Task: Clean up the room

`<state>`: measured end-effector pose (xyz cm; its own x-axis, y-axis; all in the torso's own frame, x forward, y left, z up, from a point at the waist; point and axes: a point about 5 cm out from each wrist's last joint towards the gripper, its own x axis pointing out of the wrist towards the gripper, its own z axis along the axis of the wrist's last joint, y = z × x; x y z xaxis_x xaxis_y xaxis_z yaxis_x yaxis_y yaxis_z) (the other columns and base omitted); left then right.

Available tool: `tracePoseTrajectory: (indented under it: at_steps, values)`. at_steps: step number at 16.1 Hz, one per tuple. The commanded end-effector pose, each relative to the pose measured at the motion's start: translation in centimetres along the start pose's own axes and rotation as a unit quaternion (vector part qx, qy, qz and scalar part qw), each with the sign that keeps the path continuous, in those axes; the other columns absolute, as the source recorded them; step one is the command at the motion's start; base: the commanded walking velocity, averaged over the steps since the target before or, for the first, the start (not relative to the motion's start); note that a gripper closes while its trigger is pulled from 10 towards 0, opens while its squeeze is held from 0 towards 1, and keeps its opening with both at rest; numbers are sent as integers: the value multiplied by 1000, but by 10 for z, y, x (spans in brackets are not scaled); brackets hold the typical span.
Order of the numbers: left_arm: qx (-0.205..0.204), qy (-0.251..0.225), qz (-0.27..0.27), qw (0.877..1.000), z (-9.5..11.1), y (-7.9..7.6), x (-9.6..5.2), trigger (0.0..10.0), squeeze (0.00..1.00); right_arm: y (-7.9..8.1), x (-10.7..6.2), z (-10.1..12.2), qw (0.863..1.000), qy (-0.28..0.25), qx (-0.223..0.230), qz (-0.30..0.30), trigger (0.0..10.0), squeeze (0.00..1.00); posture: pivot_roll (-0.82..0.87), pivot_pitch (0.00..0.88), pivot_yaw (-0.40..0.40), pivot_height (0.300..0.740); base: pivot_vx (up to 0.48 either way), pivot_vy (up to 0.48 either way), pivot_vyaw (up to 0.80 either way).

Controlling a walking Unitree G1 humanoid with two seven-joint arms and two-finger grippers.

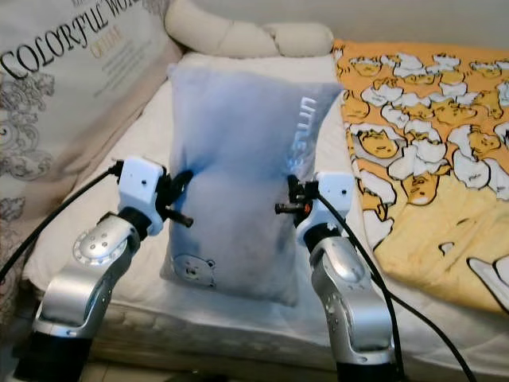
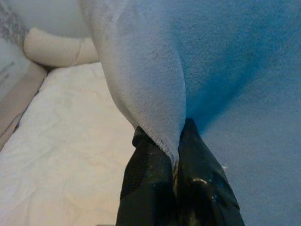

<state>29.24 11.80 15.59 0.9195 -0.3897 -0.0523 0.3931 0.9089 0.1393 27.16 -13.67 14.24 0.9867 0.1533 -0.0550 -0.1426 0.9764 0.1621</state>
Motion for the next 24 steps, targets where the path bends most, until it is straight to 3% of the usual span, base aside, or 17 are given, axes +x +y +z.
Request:
tracePoseTrajectory:
  at_steps: [1, 13, 19, 24]
  values:
    - [9, -9, 18, 1000, 6, 8, -1, 10000, 0, -4, 0, -1, 1000, 6, 2, -17, 10000, 0, 1, 0, 80, 740, 0, 356, 0]
    - [3, 1, 27, 1000, 3, 10, 0, 10000, 0, -4, 2, 2, 1000, 2, 9, -10, 10000, 0, 5, 0, 72, 740, 0, 359, 0]
    - [-11, 1, 33, 999, 4, 11, -1, 10000, 0, 2, 3, 0, 999, 18, 14, 22, 10000, 0, 13, 0, 61, 740, 0, 0, 0]
    - [-16, 1, 41, 999, 4, 15, -3, 10000, 0, 7, 5, -2, 999, 28, -18, 41, 10000, 0, 23, 0, 54, 740, 97, 0, 320]
